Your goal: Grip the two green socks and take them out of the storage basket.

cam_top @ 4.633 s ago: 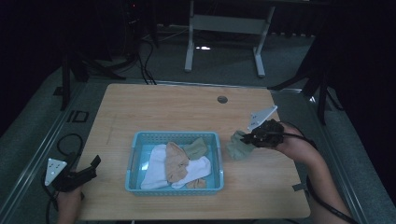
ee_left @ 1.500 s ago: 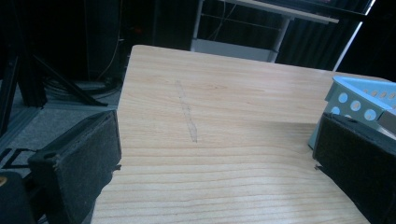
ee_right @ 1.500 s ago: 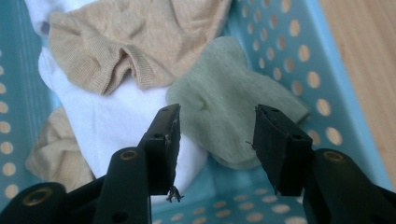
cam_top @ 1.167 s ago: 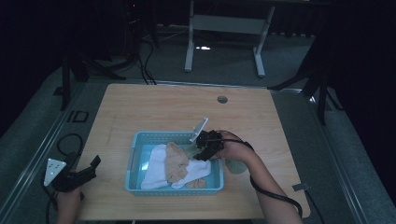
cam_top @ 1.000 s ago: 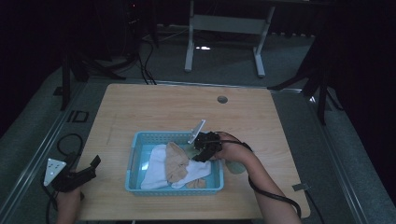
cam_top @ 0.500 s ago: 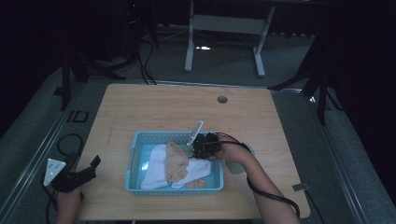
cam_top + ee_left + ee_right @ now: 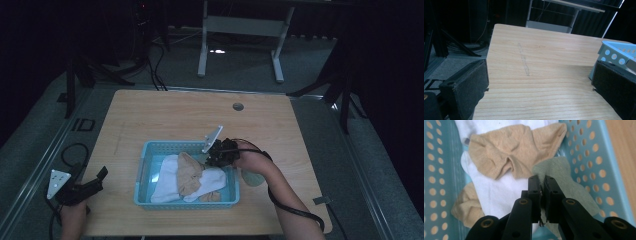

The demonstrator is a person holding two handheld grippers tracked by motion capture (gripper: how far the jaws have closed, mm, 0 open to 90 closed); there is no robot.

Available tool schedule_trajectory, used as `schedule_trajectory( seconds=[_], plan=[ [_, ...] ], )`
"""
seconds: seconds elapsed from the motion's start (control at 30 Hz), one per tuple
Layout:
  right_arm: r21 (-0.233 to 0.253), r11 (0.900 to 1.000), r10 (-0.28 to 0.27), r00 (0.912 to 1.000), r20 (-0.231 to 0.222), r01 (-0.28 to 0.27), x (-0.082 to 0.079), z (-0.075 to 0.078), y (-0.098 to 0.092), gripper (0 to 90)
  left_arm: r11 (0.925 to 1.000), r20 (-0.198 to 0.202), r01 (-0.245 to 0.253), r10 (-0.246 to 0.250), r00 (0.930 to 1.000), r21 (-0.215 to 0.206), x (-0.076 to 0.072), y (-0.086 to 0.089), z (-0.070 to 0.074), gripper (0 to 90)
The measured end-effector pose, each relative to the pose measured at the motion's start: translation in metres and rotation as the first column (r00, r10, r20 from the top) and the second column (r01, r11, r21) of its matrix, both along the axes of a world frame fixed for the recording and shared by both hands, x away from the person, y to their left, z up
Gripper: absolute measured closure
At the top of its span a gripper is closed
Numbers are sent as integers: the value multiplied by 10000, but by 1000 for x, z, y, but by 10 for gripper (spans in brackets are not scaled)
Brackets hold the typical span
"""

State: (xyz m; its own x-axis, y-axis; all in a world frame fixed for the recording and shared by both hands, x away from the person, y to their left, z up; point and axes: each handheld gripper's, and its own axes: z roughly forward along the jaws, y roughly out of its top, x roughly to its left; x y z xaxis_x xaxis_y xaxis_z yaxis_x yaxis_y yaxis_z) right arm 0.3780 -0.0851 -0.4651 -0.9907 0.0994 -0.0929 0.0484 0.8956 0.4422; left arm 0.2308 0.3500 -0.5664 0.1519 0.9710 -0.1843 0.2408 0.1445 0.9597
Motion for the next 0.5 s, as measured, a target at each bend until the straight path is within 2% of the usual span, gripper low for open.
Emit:
schedule_trajectory(
  seconds=[0.23,0.27,0.5],
  plan=[
    [324,9994,96,9996,255,-105,-5,17,-3,846,10000,-12,-6,6,10000,0,0,0,0,9],
    [481,9987,129,9993,343,-145,-7,24,-4,846,10000,-11,-9,9,10000,2,0,0,0,8],
    [956,9952,129,9981,602,-187,-12,43,-8,846,10000,-17,-15,15,10000,6,0,0,0,8]
  ],
)
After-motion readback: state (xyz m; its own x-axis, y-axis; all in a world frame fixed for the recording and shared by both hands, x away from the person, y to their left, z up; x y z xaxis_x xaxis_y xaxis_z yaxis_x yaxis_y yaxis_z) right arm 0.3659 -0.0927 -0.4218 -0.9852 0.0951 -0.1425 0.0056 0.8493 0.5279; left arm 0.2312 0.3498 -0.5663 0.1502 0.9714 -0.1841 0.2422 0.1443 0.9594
